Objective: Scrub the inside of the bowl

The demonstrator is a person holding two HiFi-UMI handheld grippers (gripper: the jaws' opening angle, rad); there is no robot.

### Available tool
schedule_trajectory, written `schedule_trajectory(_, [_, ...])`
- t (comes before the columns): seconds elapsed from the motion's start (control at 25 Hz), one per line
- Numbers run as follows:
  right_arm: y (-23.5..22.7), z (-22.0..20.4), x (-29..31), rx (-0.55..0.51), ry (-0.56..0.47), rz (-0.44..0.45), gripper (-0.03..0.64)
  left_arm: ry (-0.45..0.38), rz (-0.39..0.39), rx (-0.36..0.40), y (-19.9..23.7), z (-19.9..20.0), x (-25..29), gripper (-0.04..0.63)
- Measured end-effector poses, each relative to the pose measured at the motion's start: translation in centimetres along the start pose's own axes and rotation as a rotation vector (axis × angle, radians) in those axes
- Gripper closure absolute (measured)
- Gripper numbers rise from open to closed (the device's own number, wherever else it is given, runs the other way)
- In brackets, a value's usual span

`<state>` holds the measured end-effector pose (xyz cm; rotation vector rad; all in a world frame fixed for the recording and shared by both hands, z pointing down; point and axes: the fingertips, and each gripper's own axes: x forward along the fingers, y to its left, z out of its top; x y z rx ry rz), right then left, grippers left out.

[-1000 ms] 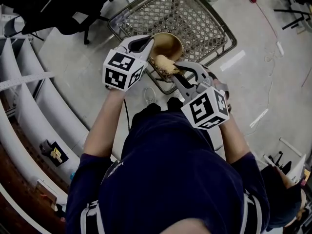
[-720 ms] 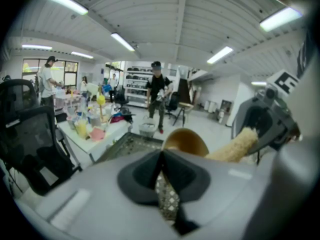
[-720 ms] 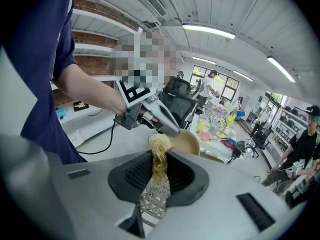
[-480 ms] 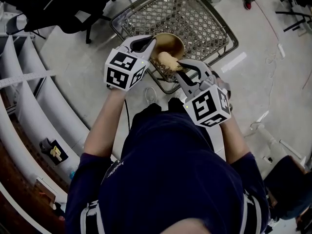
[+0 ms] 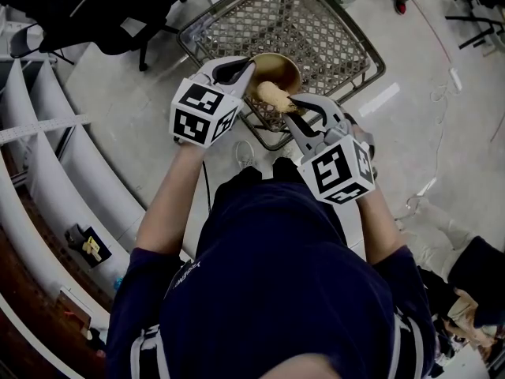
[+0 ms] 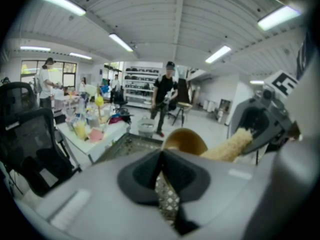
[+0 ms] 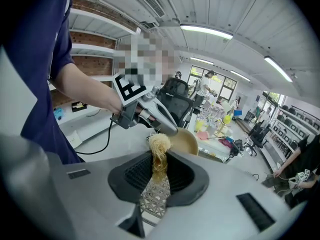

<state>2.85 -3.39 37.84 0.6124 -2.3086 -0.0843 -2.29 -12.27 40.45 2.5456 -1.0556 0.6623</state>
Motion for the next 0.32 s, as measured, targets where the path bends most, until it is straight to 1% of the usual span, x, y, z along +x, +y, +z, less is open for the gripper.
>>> schedule_trajectory(0.32, [-0.21,-0.21,0.03,0.000,0.002,0.002,0.555,0.002,-0.003,0.001,-0.15,0.17,0.28,0.584])
